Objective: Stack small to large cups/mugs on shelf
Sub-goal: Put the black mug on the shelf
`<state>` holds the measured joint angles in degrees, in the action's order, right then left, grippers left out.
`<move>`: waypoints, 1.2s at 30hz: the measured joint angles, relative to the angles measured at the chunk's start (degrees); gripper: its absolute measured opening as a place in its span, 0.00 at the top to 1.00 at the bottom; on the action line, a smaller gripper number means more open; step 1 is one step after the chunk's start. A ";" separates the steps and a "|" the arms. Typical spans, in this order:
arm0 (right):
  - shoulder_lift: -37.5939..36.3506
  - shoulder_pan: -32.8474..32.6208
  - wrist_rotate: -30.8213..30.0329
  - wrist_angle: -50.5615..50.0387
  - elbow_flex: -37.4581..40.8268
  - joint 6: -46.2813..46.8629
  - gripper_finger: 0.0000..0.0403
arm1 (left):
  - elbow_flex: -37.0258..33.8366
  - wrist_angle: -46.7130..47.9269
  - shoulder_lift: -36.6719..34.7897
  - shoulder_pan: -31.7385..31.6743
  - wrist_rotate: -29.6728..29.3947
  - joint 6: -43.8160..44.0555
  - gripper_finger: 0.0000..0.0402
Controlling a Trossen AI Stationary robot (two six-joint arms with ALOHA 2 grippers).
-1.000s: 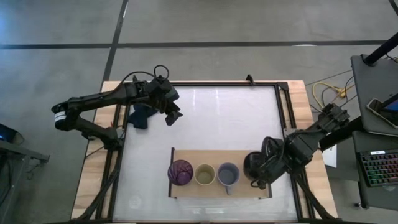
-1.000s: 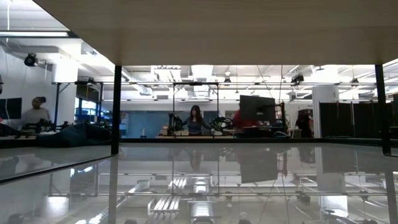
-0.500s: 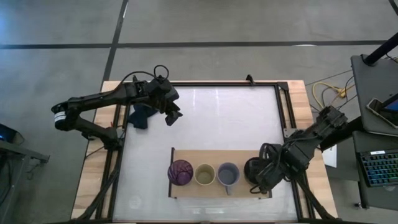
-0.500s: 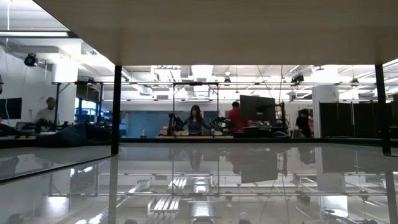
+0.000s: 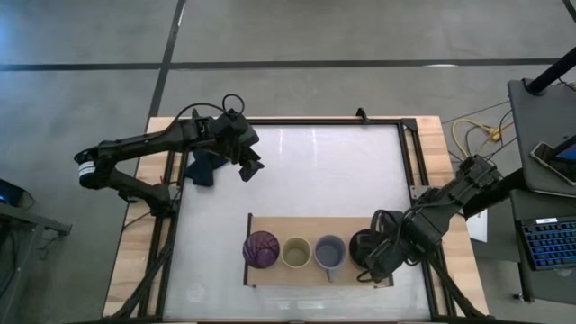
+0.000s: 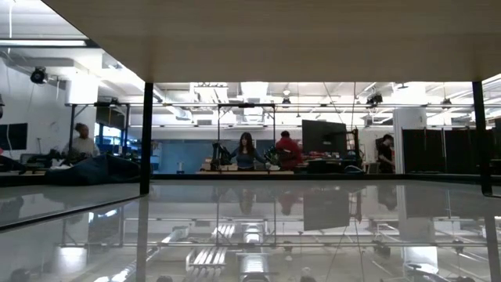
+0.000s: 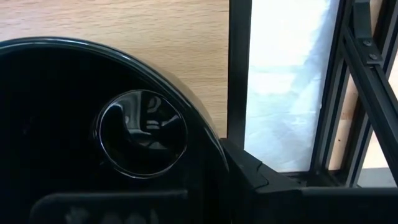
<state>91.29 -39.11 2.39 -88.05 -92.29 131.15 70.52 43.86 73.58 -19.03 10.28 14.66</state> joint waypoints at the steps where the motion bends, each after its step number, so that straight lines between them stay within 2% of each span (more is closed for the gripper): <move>1: 0.00 0.00 0.00 0.07 -0.02 -0.01 0.93 | 0.00 0.02 0.00 0.00 0.00 -0.01 0.61; 6: 0.08 0.00 0.46 0.63 0.00 -0.47 0.90 | 0.00 0.00 0.00 0.00 0.00 -0.02 0.61; 16: 0.22 -0.02 0.83 0.68 -0.02 -0.87 0.74 | 0.00 -0.17 0.00 -0.02 0.00 -0.02 0.61; 21: 0.06 -0.02 0.76 0.46 -0.16 -1.01 0.69 | 0.00 -0.15 0.00 -0.02 0.00 -0.02 0.61; 31: -0.62 -0.15 -2.47 -1.95 -4.46 -3.06 0.67 | 0.00 -0.13 0.00 0.00 0.35 0.04 0.61; 36: -0.79 -0.72 -2.82 -2.04 -6.05 -3.22 0.72 | 0.00 -1.89 0.00 0.02 5.02 1.19 0.61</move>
<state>90.50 -39.84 -0.42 -90.10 -98.34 127.93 70.52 41.97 73.58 -19.00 15.30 15.84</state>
